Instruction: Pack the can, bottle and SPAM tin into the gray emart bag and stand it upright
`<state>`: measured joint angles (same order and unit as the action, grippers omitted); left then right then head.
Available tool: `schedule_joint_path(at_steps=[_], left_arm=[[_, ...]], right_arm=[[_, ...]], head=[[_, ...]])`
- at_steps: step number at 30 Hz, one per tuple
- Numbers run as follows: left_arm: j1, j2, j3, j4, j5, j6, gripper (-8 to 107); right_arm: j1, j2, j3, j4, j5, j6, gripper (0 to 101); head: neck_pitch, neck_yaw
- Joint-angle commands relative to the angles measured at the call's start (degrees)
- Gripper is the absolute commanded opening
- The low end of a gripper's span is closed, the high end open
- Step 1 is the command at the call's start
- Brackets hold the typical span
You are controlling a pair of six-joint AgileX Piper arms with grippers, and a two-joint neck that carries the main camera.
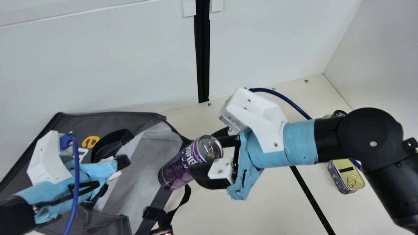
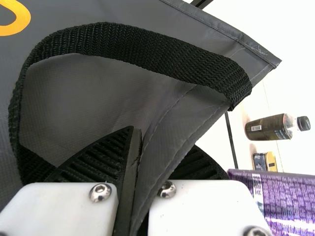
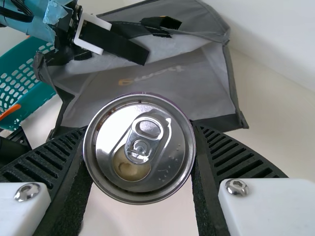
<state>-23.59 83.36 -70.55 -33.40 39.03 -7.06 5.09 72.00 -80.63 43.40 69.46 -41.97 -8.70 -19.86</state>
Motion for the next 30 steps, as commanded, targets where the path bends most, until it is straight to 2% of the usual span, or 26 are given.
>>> schedule_joint_path(at_steps=[1,16,30], left_arm=[[0.0,0.0,0.0,0.0,0.0,0.0,-8],[0.0,0.0,0.0,0.0,0.0,0.0,-8],[0.0,0.0,0.0,0.0,0.0,0.0,-8]], right_arm=[[0.92,0.35,0.25,-0.12,-1.14,0.05,0],[8.52,4.09,2.16,-0.96,-9.29,1.48,0],[13.89,9.88,3.66,0.67,-17.78,0.1,0]], head=[[-1.3,-0.14],[-1.3,-0.14],[-1.3,-0.14]])
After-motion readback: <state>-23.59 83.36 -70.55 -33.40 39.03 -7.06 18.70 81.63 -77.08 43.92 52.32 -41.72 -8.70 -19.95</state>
